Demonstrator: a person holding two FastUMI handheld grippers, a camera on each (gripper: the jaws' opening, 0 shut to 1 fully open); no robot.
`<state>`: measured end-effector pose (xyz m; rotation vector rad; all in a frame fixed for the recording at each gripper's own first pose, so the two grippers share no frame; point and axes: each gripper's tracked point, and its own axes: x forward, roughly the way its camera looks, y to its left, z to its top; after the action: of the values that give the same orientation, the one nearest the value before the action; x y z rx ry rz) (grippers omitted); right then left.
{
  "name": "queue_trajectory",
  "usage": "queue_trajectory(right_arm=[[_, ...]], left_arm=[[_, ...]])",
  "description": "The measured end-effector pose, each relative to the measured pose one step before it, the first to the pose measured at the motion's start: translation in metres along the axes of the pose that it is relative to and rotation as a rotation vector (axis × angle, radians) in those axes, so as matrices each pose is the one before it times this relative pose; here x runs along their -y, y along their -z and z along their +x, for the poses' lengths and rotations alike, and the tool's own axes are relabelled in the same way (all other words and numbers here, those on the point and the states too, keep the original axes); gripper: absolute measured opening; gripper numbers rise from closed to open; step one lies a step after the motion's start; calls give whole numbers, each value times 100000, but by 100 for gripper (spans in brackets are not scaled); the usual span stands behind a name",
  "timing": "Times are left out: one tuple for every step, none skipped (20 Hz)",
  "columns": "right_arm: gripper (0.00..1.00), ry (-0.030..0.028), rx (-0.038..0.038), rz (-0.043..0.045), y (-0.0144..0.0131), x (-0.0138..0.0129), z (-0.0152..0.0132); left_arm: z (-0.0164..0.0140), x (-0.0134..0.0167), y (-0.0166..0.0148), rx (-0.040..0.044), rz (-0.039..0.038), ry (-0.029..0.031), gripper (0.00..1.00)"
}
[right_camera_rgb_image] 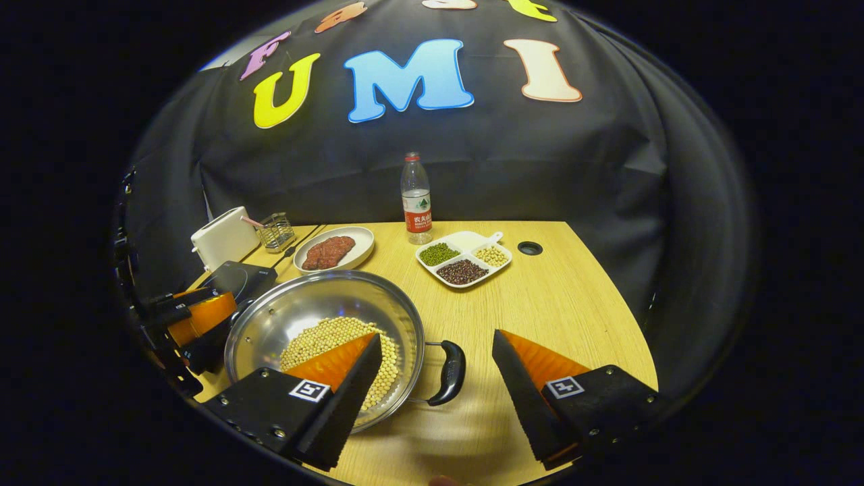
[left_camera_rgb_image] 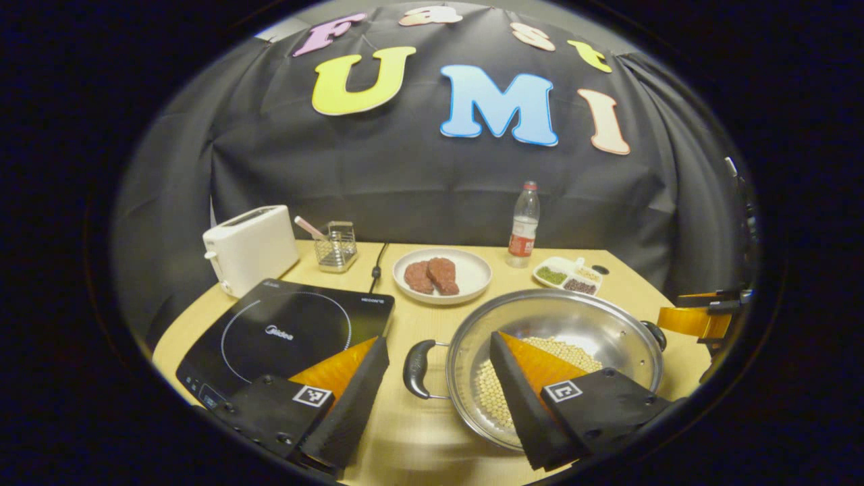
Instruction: First push the handle of the pot to place it horizontally, then grasp the pot with both hands and set it on the induction cooktop.
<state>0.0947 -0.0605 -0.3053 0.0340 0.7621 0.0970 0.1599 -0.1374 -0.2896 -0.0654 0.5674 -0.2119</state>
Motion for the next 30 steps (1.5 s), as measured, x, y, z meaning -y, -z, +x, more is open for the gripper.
queue_trajectory(right_arm=[[100, 88, -551, -16, 184, -9, 488], [100, -29, -569, 185, 89, 11, 374], [100, 203, -572, 66, 142, 13, 450], [100, 583, -871, -35, 210, 144, 356], [100, 252, -1054, -6, 337, 45, 359], [100, 465, -1267, -22, 219, 98, 421], [100, 321, -1894, 20, 545, 65, 461], [100, -210, -1850, 309, 398, -53, 271], [100, -113, -1812, 438, 371, -20, 383], [100, -13, -1102, 416, 142, 48, 311], [100, 308, -788, -46, 177, 87, 325], [100, 125, -796, 159, 180, 80, 200], [100, -53, -1429, 478, 346, -92, 11], [94, 333, -1512, 560, 227, 105, 128], [89, 3, -1525, 563, 381, 69, 300], [82, -603, -1309, 329, 147, -182, 46], [82, -2365, -507, 1545, 137, -733, -124], [65, 369, 151, 125, -63, 54, -83], [64, 910, -191, -540, -270, 175, 262], [61, 906, -1138, -215, 67, 87, -19], [59, 827, -1155, -816, 299, -94, -41], [59, 695, -448, -91, -424, 232, -378], [56, 106, -563, -796, 377, -297, 250], [56, -391, 610, -772, -227, 14, 23], [56, -417, 329, -695, -45, -5, 129], [51, 105, 589, -625, -120, -39, -17], [56, 892, 95, -2061, 94, -23, 11], [56, 1135, 649, -2616, -150, 3, -125], [56, 800, 539, -1943, -70, -81, -111], [56, 84, 247, -196, -121, -60, -111]], left_arm=[[553, -193, 666, -2082, -359, -638, 100], [569, -240, 367, -1263, -441, -643, 99], [426, -95, 348, -831, -459, -68, 99], [406, -10, 276, -1026, 39, -144, 98], [351, 35, 288, -1280, 597, -156, 98], [336, -77, 263, -1214, 1049, -361, 100], [483, -53, 357, -1040, 842, -455, 98], [104, 65, 338, -648, 244, -98, 98], [179, 96, 98, -689, -25, 335, 98], [211, 108, 59, -473, -83, 246, 98], [389, 119, 170, -518, -90, 238, 100], [242, 64, 193, -677, -25, -99, 100], [247, -80, 250, -1005, 78, -353, 97], [196, 51, 204, -752, -122, -183, 93], [-65, 21, 214, -449, 171, -447, 92], [153, -97, -137, 34, 686, -896, 89], [114, 91, 117, -272, 404, -137, 87], [112, -112, -82, -38, 781, -915, 84], [305, -354, 232, -495, 747, -1422, 82], [101, -70, 0, -365, -310, -162, 83], [-9, 156, -114, 480, 195, -266, 75], [60, -19, 253, -1091, 889, -414, 75], [-107, 37, 1, -42, 1135, -410, 75], [-90, -10, -29, -339, 341, -26, 70], [-28, 30, 69, -96, -109, 461, 70], [-23, 69, -103, 89, -241, 943, 72], [-127, 10, 74, 80, 56, 654, 70], [83, -61, -48, -109, 490, 43, 70], [-80, -28, -59, 111, 0, -145, 70], [48, -16, 0, 218, -715, 215, 69]])
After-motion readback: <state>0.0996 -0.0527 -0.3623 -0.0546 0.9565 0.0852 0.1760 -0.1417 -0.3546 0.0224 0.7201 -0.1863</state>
